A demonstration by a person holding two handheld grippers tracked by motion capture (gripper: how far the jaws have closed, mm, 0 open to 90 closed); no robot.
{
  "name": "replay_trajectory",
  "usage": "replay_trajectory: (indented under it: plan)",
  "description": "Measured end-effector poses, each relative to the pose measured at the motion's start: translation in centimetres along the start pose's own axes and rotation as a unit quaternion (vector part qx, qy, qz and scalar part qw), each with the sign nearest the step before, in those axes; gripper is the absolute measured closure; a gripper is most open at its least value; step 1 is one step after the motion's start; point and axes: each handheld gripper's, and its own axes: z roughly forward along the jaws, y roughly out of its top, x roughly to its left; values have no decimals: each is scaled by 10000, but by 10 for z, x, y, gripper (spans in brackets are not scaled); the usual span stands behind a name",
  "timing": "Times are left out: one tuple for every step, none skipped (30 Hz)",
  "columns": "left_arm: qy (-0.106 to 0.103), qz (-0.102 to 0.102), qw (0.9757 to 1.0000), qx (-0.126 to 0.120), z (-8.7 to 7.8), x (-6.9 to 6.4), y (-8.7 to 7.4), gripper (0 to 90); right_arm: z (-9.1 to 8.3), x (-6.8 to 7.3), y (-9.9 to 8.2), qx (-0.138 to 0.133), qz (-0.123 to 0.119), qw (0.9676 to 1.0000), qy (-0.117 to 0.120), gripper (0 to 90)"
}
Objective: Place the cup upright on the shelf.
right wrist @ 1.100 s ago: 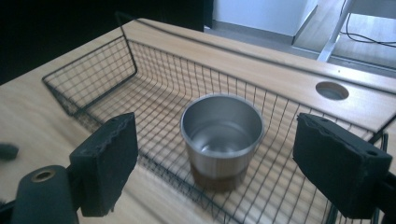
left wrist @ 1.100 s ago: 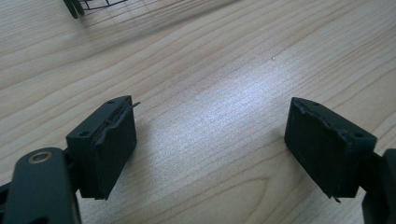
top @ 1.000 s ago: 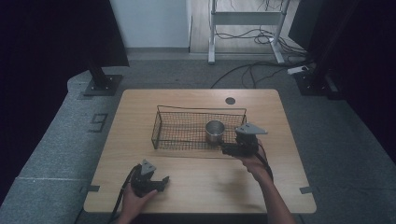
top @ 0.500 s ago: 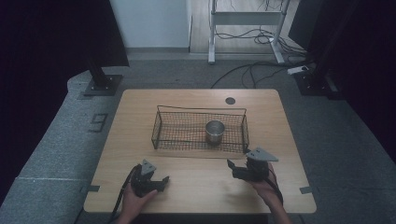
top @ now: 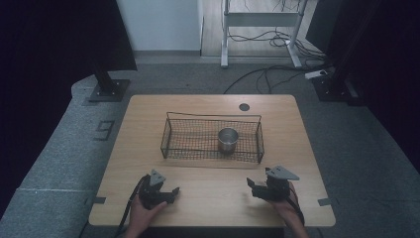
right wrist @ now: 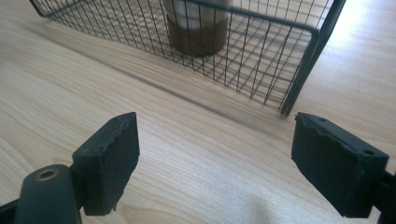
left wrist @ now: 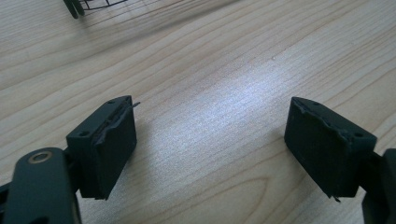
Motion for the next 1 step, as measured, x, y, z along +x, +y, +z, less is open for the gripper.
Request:
replay_trajectory:
  plan:
    - [0,0,10000,0,0,0,0,168,0,0,0,0,0,10000,0,149]
